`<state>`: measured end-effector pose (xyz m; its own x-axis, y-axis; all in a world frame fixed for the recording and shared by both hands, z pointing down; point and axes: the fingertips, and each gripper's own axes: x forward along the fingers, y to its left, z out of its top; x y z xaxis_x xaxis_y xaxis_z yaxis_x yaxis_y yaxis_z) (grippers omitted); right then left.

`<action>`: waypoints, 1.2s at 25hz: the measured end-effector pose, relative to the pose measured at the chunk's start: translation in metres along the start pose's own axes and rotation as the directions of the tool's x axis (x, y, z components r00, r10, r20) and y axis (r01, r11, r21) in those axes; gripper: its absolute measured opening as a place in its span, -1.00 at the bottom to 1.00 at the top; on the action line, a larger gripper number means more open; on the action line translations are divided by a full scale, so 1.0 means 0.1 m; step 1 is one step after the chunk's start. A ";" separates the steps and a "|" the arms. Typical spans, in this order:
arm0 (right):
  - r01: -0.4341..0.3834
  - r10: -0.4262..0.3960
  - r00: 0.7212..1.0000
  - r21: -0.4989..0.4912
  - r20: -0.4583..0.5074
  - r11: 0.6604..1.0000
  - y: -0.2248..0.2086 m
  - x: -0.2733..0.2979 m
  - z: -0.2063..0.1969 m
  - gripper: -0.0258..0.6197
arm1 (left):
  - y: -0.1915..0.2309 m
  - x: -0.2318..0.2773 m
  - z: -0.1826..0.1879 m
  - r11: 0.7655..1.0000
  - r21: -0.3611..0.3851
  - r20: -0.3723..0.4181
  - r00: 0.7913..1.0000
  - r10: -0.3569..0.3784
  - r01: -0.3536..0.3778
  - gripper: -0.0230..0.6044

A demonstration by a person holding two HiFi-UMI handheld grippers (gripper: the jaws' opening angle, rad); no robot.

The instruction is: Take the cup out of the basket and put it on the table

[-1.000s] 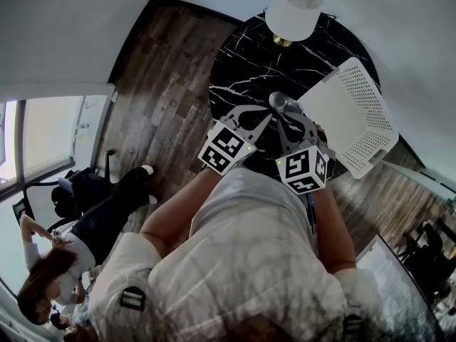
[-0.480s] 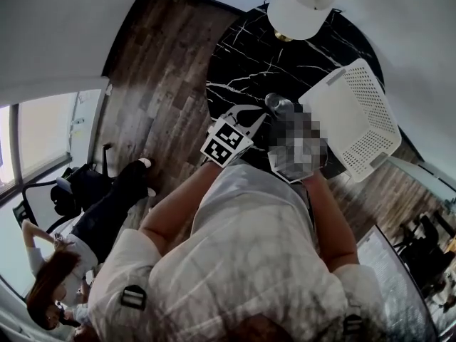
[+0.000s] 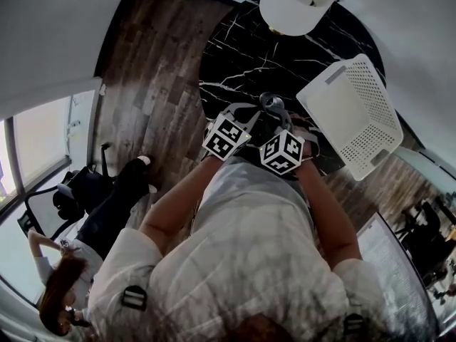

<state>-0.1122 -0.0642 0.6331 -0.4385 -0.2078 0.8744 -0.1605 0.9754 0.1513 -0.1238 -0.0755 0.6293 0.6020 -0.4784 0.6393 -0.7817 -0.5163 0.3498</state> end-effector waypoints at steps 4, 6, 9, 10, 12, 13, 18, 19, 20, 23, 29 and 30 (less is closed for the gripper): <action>-0.014 0.014 1.000 -0.004 -0.028 1.000 0.02 0.11 -0.10 -0.83 | 0.06 0.11 -0.16 1.000 -0.025 -0.032 0.999 -0.010 0.009 -0.91; -0.017 0.017 0.999 -0.008 -0.040 1.000 0.02 0.15 -0.15 -0.83 | 0.07 0.14 -0.19 1.000 -0.026 -0.042 0.999 -0.011 0.010 -0.91; -0.024 0.024 0.998 -0.012 -0.055 1.000 0.02 0.20 -0.20 -0.83 | 0.09 0.19 -0.24 0.999 -0.042 -0.052 0.999 -0.014 0.012 -0.91; -0.028 0.027 0.998 -0.013 -0.059 1.000 0.02 0.22 -0.22 -0.83 | 0.09 0.20 -0.27 0.999 -0.048 -0.057 0.998 -0.016 0.013 -0.91; -0.034 0.033 0.997 -0.018 -0.066 0.999 0.02 0.25 -0.24 -0.83 | 0.10 0.22 -0.29 0.999 -0.052 -0.068 0.997 -0.019 0.016 -0.91; -0.036 0.035 0.997 -0.021 -0.069 0.999 0.02 0.26 -0.25 -0.83 | 0.11 0.23 -0.29 0.999 -0.052 -0.069 0.997 -0.020 0.017 -0.91; -0.046 0.044 0.996 -0.022 -0.077 0.999 0.03 0.31 -0.27 -0.83 | 0.14 0.28 -0.31 0.998 -0.058 -0.067 0.997 -0.023 0.019 -0.91; -0.046 0.045 0.996 -0.020 -0.079 0.999 0.03 0.32 -0.28 -0.83 | 0.14 0.29 -0.32 0.998 -0.062 -0.069 0.997 -0.026 0.022 -0.91; -0.046 0.044 0.996 -0.020 -0.080 0.999 0.03 0.33 -0.28 -0.83 | 0.14 0.30 -0.34 0.998 -0.064 -0.072 0.997 -0.029 0.024 -0.91; -0.039 0.037 0.996 -0.022 -0.086 0.999 0.02 0.35 -0.28 -0.83 | 0.14 0.31 -0.33 0.998 -0.059 -0.076 0.997 -0.029 0.025 -0.91; -0.027 0.026 0.996 -0.019 -0.081 0.999 0.03 0.34 -0.26 -0.83 | 0.12 0.26 -0.35 0.998 -0.063 -0.083 0.996 -0.028 0.023 -0.91; -0.024 0.023 0.997 -0.017 -0.075 1.000 0.03 0.33 -0.25 -0.82 | 0.12 0.24 -0.32 0.998 -0.061 -0.080 0.996 -0.027 0.022 -0.91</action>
<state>-0.1046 -0.0667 0.6737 -0.3741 -0.1793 0.9099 -0.1350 0.9812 0.1378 -0.1235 -0.0703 0.6709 0.6078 -0.4064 0.6823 -0.7768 -0.4826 0.4046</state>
